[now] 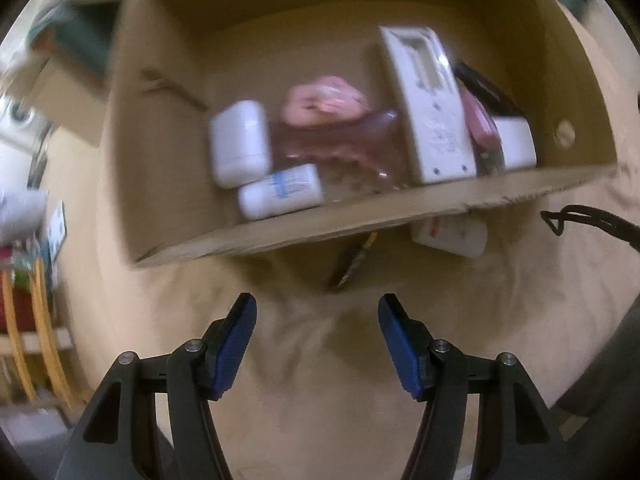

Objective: Organize rigid objects
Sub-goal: 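Lower the right tool to the black flashlight and grasp it, then grasp the gold-tipped AA battery with the left tool while the right tool holds the flashlight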

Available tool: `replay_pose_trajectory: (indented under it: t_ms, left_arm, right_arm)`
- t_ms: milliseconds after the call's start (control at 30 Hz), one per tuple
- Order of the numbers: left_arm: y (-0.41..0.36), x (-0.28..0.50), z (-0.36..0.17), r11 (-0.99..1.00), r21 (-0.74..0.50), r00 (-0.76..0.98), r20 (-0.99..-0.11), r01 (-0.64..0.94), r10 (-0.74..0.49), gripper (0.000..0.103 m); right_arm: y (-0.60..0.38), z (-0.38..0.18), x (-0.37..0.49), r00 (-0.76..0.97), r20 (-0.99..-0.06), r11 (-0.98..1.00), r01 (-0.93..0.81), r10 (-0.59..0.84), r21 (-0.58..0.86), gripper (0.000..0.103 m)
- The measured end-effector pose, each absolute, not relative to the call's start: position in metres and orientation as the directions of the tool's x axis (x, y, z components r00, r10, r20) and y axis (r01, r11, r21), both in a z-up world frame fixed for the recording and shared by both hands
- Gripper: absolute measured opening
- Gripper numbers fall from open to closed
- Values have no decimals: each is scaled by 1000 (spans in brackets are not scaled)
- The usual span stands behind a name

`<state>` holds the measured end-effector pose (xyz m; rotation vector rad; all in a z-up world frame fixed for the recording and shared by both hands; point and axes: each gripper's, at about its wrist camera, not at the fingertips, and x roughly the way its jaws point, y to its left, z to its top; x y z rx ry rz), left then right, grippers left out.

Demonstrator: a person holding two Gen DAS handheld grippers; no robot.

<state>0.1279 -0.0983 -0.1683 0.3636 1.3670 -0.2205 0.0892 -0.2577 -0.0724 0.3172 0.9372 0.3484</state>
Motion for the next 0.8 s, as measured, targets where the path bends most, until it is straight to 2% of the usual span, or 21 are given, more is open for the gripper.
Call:
replay_pose_trajectory:
  t_ms: [233,333,400,567,700,800]
  left_arm:
    - [-114,148,-196,919,118,162,-985,377,59,58]
    - [-117,161,-197,921,95,163,-986,377,35,50]
    - [-117,169,-197,924,75,158,-987,375,16,42]
    - [-113,176,-197,918,56,147,-989,394,-3,32]
    - [-107,172,-197,917,51,131,-991,395,-2,9]
    - [-100,169,-194,924,43,122,-993,380,-4,9]
  right_arm:
    - [-272,-77,90,549,-725,894,-103,416,436,93]
    - [-273,-78,90,543,-729,894,-95,416,439,93]
    - [-273,-80,91,539,-734,895,-93,414,436,93]
    - [-272,-80,92,532,-740,897,-92,411,432,93]
    - [-271,-81,93,531,-743,899,-90,407,428,93]
    - [-271,-82,93,529,-750,904,-84,397,419,93]
